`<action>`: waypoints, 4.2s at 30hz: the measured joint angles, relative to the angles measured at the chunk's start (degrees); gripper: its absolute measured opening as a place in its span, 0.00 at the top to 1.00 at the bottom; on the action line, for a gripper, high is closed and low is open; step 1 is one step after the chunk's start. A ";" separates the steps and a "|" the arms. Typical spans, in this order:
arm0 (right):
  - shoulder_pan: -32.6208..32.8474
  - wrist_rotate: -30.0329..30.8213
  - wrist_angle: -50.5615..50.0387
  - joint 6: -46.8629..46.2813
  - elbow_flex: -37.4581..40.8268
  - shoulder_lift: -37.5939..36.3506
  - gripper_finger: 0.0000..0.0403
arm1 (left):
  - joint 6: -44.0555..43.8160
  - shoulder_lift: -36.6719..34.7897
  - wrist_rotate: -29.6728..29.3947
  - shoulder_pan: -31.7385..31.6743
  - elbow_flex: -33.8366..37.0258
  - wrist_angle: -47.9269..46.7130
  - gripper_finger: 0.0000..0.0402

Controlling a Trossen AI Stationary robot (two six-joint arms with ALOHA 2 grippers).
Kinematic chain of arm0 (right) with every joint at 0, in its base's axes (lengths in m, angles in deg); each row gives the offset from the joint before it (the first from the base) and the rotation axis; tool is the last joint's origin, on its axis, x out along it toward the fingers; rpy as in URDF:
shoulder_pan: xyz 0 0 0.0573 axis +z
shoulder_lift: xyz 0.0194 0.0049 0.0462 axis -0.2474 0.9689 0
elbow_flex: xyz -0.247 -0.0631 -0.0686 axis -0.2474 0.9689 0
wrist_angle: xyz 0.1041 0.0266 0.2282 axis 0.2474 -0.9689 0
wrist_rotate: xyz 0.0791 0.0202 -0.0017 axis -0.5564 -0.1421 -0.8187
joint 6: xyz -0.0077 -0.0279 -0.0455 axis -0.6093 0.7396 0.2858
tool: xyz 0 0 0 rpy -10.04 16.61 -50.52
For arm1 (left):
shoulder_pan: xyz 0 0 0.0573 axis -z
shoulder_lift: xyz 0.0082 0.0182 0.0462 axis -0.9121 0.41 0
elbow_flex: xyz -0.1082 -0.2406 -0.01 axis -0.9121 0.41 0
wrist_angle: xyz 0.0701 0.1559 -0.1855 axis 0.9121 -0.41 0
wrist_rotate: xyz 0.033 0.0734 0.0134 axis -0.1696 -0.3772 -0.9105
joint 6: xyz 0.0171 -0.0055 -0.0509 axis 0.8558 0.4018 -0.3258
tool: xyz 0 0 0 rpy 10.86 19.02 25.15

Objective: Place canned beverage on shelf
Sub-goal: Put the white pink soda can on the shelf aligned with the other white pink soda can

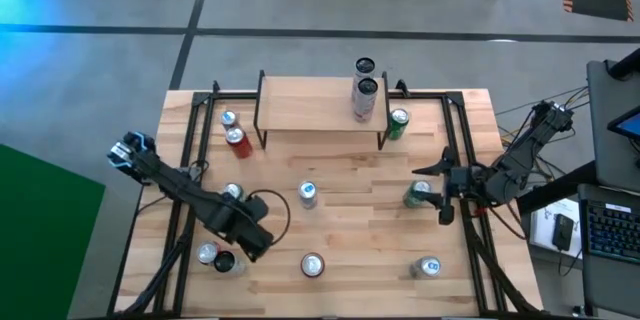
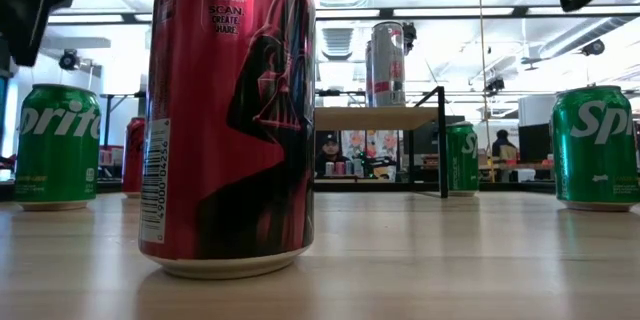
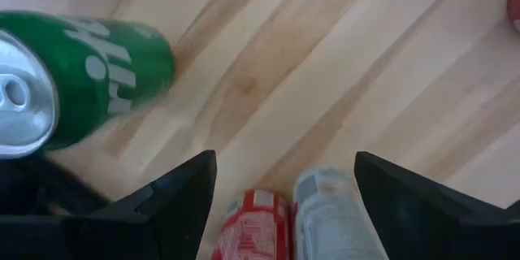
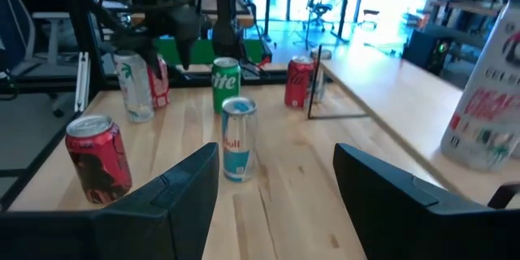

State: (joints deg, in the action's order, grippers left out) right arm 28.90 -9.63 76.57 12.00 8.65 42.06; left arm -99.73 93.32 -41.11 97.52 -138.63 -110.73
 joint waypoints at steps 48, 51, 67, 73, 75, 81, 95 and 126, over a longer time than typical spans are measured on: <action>0.00 0.01 -0.96 6.41 -2.92 -0.70 0.42 | -16.32 8.47 13.30 12.13 -11.49 -1.52 0.13; -0.02 0.01 -0.94 6.44 -2.92 -0.70 0.42 | -15.98 8.83 13.54 12.13 -11.49 -1.58 0.13; -0.02 0.02 -0.21 3.95 -2.69 0.29 0.42 | -8.27 10.23 5.00 11.54 -11.49 -4.03 0.44; -0.02 0.02 1.77 2.49 -2.50 4.13 0.42 | -2.52 10.23 1.06 8.75 -11.49 -4.19 0.61; -0.02 0.02 1.75 1.64 -2.58 4.83 0.42 | -1.16 10.21 0.86 7.85 -11.49 -4.14 0.65; 0.00 -0.14 0.97 -1.35 -2.50 5.48 0.42 | -0.34 10.21 0.66 6.64 -11.83 -5.01 0.72; -0.02 -0.16 1.36 -2.53 -2.11 5.79 0.42 | -17.53 5.68 4.06 9.85 -12.06 -4.23 0.31; -0.02 -1.47 4.28 2.64 -3.05 5.79 0.42 | -25.34 5.96 7.50 16.26 -5.10 3.87 0.36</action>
State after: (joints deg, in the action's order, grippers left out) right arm 28.88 -11.10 80.85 14.64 5.60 47.85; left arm -125.07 99.28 -33.61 113.78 -143.73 -106.86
